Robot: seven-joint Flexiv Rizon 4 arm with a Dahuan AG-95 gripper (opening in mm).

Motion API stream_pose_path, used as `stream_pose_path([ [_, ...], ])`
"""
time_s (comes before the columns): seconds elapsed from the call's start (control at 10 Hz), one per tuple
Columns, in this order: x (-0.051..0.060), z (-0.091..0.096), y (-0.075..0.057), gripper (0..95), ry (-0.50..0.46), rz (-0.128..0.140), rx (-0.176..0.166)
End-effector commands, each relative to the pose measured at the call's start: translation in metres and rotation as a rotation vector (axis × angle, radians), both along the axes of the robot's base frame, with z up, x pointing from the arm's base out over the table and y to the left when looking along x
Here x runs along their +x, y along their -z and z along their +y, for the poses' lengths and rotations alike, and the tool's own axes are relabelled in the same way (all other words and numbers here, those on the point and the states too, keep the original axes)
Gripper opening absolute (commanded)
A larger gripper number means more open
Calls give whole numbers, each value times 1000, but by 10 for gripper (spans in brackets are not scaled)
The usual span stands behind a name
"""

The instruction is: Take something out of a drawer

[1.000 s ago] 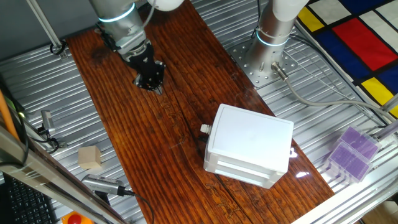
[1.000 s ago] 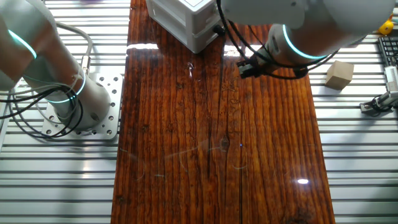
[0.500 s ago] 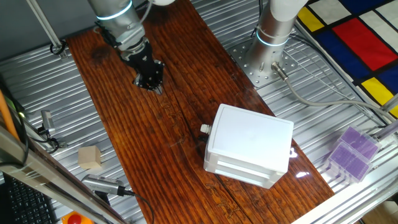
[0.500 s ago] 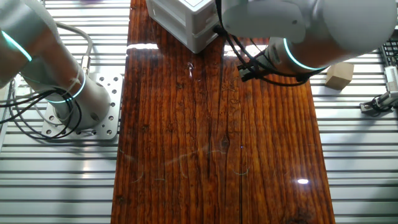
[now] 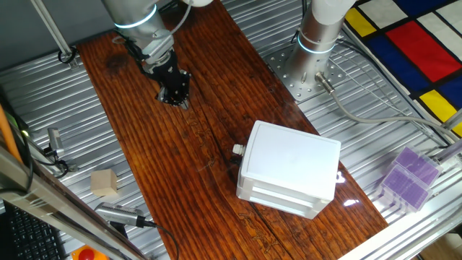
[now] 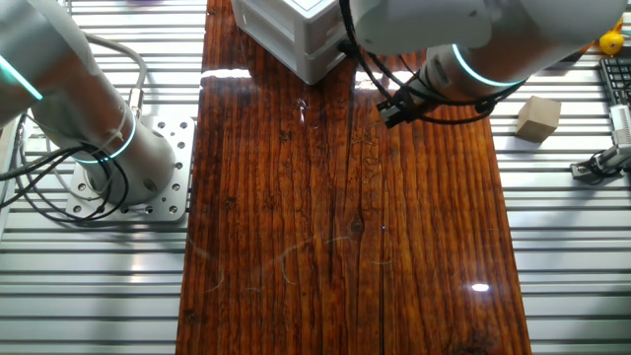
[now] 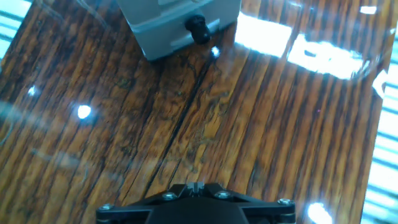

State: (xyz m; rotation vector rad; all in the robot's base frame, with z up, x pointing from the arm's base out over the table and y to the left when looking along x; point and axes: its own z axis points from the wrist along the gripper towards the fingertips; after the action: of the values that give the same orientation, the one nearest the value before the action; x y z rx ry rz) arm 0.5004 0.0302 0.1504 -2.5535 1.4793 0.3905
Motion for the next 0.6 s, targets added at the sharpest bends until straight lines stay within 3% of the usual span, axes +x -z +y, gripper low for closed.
stream_pose_path([
  [0.1, 1, 0, 0, 0, -6, 4, 1],
  [0.6, 1, 0, 0, 0, 2, 8, 3],
])
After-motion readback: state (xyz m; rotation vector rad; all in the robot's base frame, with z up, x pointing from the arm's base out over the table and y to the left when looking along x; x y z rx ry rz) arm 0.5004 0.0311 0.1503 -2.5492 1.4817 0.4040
